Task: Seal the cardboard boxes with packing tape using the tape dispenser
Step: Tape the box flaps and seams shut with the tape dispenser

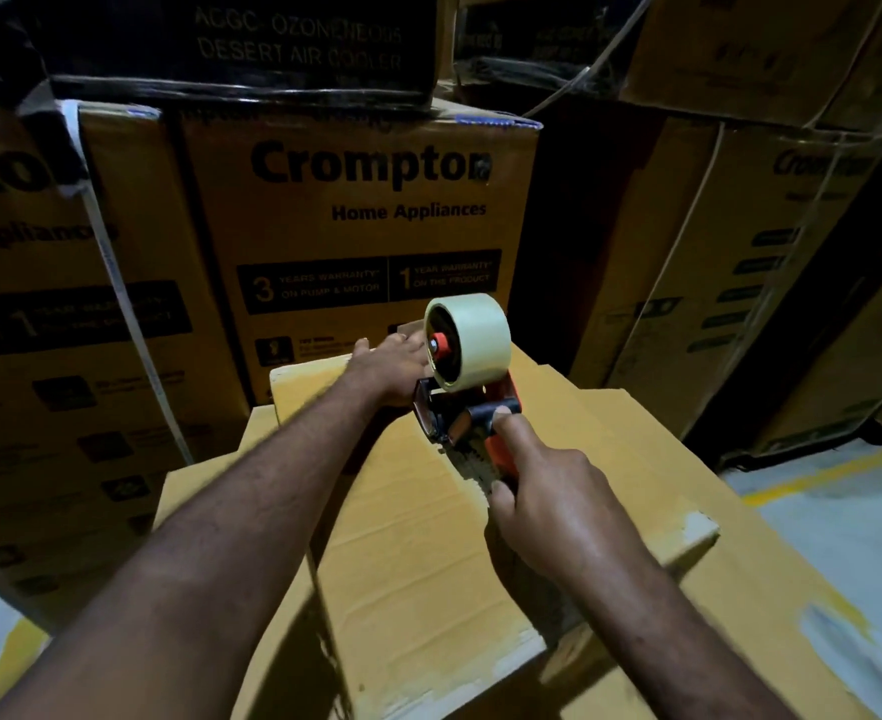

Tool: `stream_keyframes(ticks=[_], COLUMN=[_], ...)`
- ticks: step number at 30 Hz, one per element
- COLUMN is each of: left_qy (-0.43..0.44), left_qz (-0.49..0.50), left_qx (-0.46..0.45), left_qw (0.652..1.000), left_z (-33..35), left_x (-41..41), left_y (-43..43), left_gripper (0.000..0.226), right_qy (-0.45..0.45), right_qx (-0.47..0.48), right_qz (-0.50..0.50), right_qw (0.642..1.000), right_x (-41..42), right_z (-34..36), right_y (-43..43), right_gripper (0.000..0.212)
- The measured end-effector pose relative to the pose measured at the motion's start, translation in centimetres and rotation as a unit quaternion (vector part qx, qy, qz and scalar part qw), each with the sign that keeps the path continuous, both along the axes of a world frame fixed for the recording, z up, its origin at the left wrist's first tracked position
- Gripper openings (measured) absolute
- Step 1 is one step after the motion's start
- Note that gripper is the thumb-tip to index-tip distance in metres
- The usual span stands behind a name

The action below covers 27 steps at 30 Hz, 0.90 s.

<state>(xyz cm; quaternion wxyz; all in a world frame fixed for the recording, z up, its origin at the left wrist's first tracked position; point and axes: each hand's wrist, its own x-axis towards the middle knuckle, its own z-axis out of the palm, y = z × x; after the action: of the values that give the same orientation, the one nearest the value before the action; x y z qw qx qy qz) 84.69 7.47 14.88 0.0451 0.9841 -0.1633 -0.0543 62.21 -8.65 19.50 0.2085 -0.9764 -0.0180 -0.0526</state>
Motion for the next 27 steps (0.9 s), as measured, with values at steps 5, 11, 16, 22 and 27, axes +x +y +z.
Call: stream_keyframes(ticks=[5,11,16,22,27], left_qy=[-0.013,-0.024,-0.026,0.035,0.049], left_qz=[0.031,0.030,0.005,0.039,0.032], left_qx=[-0.032,0.009,-0.010,-0.037,-0.028], left_qw=[0.999,0.999,1.000,0.998,0.998], left_z=[0.0,-0.3,-0.4,0.4,0.7], left_x=[-0.4,-0.2,-4.2,-17.3,-28.1], left_y=[0.0,-0.4,-1.0,0.5,-5.2], left_gripper=[0.062,0.060,0.060,0.059,0.069], right_qy=[0.022,0.052,0.027,0.004,0.004], right_qx=[0.000,-0.020,-0.018,-0.023,-0.009], right_qz=[-0.013,-0.025,-0.019,0.017,0.031], right_qw=[1.000,0.998,0.999,1.000,0.999], right_x=[-3.3,-7.2,-7.2,-6.4,-5.7], right_z=[0.5,1.2,0.9,-0.1,0.4], right_y=[-1.2,-2.8,-3.3,-3.0,-3.6], right_gripper=[0.057,0.056,0.049,0.049,0.041])
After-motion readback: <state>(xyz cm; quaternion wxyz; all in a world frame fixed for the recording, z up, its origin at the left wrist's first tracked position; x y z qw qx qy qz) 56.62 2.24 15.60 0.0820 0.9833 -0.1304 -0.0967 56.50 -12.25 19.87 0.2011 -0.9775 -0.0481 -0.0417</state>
